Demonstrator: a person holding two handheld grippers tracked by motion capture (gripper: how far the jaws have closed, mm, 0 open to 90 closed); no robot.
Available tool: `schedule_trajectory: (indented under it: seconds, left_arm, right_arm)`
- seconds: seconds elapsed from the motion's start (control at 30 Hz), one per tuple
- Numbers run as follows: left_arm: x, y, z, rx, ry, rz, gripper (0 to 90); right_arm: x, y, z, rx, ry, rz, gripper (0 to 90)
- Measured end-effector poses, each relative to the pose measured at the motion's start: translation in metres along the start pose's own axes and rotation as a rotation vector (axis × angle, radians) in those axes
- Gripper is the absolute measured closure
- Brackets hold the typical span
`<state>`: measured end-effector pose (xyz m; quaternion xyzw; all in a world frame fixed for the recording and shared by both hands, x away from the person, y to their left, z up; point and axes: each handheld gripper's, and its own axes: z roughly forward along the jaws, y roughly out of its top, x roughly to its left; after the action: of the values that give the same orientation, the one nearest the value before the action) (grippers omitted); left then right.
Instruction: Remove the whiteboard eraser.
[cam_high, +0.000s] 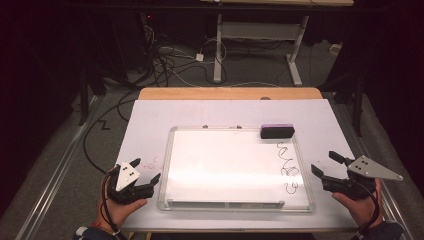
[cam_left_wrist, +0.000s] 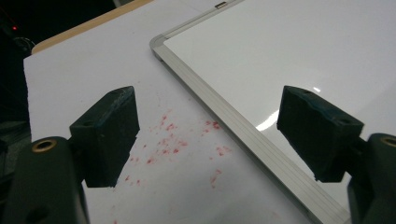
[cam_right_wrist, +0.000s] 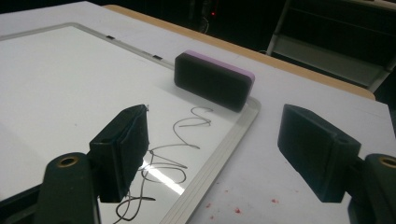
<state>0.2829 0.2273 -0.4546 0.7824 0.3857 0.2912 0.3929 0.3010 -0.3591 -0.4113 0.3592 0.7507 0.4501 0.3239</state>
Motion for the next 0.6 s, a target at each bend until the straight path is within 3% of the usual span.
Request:
schedule_trajectory:
  seconds: [0.23,0.3,0.6]
  left_arm:
    - [0.002,-0.003,0.003,0.024,-0.002,-0.022,20.0]
    - [0.001,-0.004,0.001,0.031,-0.014,-0.004,20.1]
    - [-0.002,-0.006,0.003,0.062,-0.003,-0.002,20.7]
  right_arm:
    - [0.001,-0.002,0.007,0.027,0.025,-0.009,24.9]
    - [0.001,0.000,0.009,0.026,0.033,-0.022,24.9]
    - [-0.006,0.011,0.025,0.057,0.105,-0.044,25.9]
